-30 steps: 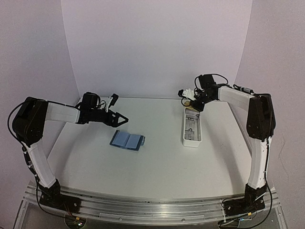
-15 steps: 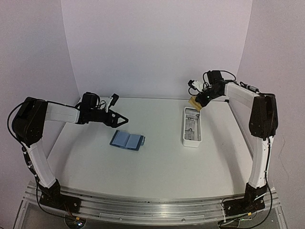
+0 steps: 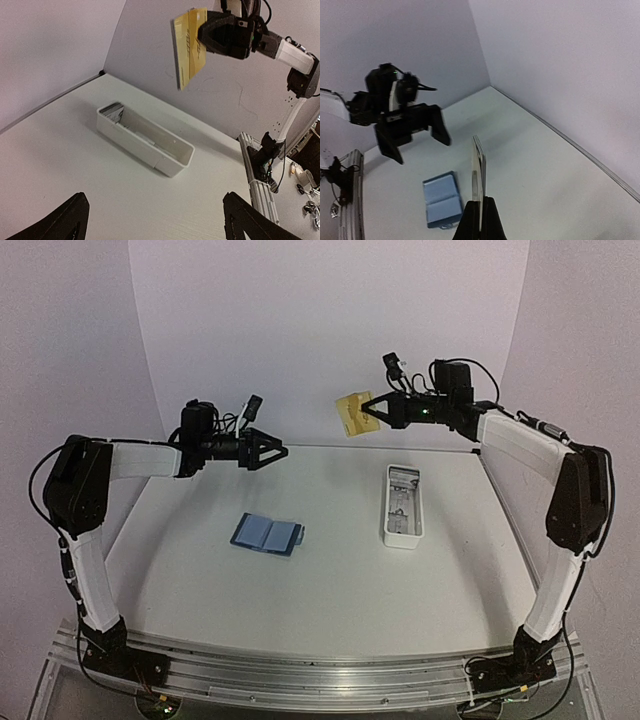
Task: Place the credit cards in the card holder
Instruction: Pick up the credit card from the storage box.
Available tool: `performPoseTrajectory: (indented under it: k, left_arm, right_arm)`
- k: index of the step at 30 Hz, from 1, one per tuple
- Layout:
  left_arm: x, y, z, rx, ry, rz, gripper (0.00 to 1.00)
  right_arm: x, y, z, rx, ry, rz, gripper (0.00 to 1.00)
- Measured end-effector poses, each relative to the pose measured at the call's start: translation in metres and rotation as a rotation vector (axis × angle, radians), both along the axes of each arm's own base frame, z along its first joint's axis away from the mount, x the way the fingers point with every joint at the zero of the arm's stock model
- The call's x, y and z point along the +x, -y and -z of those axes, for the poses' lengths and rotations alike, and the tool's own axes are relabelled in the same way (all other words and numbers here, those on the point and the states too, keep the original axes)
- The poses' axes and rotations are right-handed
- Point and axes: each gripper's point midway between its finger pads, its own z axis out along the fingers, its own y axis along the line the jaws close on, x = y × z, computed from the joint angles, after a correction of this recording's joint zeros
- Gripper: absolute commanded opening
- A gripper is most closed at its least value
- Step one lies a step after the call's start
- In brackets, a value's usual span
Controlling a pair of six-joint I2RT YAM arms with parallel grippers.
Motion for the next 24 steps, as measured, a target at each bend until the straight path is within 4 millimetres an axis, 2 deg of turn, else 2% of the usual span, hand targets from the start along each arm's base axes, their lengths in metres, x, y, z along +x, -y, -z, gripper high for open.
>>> performPoseTrajectory:
  k: [2, 4, 9, 12, 15, 18, 24]
  left_arm:
    - [0.001, 0.012, -0.022, -0.048, 0.031, 0.037, 0.92]
    - [-0.001, 0.022, -0.042, -0.093, 0.058, 0.071, 0.91]
    - [-0.015, 0.038, -0.074, -0.174, 0.097, 0.153, 0.89]
    - [-0.022, 0.043, -0.085, -0.195, 0.110, 0.179, 0.87]
    - [-0.025, 0.049, -0.092, -0.208, 0.118, 0.191, 0.91]
    - [-0.019, 0.055, -0.100, -0.219, 0.137, 0.188, 0.93]
    - [-0.014, 0.064, -0.108, -0.243, 0.141, 0.193, 0.89]
  right_arm:
    - [-0.029, -0.027, -0.022, 0.108, 0.017, -0.102, 0.00]
    - [-0.045, -0.041, -0.035, 0.174, 0.023, -0.169, 0.00]
    - [-0.059, -0.052, -0.055, 0.264, 0.027, -0.245, 0.00]
    - [-0.065, -0.054, -0.065, 0.300, 0.037, -0.274, 0.00]
    - [-0.072, -0.058, -0.075, 0.331, 0.048, -0.311, 0.00]
    - [-0.079, -0.063, -0.080, 0.346, 0.055, -0.340, 0.00]
    - [-0.087, -0.071, -0.082, 0.355, 0.060, -0.369, 0.00]
